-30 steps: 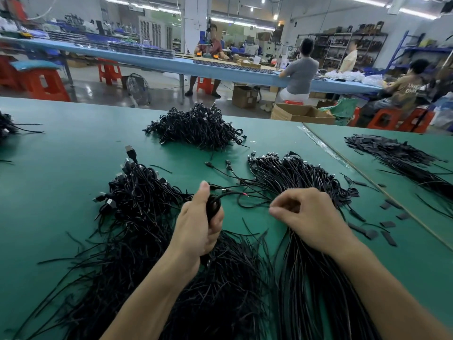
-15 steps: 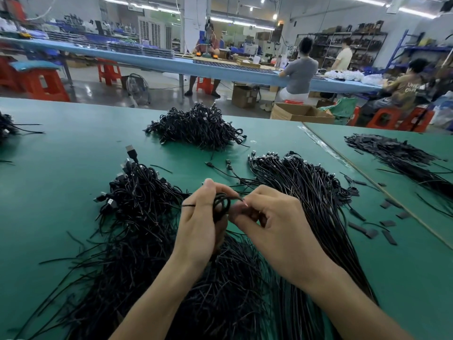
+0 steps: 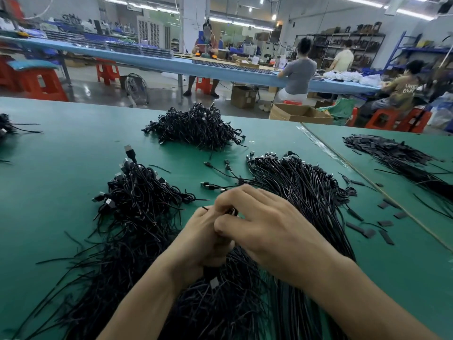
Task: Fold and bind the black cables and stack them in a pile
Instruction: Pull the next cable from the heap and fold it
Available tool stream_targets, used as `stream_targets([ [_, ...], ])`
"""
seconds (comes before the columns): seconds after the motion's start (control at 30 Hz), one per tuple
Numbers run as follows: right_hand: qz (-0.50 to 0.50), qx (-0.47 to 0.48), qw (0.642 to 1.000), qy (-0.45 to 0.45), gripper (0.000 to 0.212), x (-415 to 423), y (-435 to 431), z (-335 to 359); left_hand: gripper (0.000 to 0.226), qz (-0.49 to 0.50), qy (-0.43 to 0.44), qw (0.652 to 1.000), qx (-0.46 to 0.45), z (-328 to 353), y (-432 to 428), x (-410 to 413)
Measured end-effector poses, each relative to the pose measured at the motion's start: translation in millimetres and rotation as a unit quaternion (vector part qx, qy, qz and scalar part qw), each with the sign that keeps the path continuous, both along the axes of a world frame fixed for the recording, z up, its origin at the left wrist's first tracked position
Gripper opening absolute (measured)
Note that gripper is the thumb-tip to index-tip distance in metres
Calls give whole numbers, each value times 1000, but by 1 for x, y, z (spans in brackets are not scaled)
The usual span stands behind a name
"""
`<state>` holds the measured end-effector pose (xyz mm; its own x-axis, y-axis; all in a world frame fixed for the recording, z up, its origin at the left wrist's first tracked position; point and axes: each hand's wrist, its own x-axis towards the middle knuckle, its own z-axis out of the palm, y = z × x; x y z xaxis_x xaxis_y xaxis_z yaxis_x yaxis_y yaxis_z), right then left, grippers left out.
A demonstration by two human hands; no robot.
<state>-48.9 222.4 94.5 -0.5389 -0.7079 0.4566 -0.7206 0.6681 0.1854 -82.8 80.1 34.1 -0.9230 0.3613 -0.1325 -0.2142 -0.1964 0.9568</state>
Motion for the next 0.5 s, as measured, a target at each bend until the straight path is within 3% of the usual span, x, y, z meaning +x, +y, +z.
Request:
stream_targets([
  [0.13, -8, -112, 980, -162, 2, -6, 8, 0, 59, -62, -80, 994, -29, 0, 1, 0],
  [0.27, -53, -223, 933, -279, 4, -16, 14, -3, 69, -155, -105, 981, 49, 3, -2, -2],
  [0.37, -72, -221, 920, -317, 10, -16, 19, 1, 63, -223, -32, 974, 5, 4, -6, 0],
  [0.5, -90, -153, 941, -289, 17, -7, 14, 4, 45, -244, 73, 961, -110, 5, -5, 4],
])
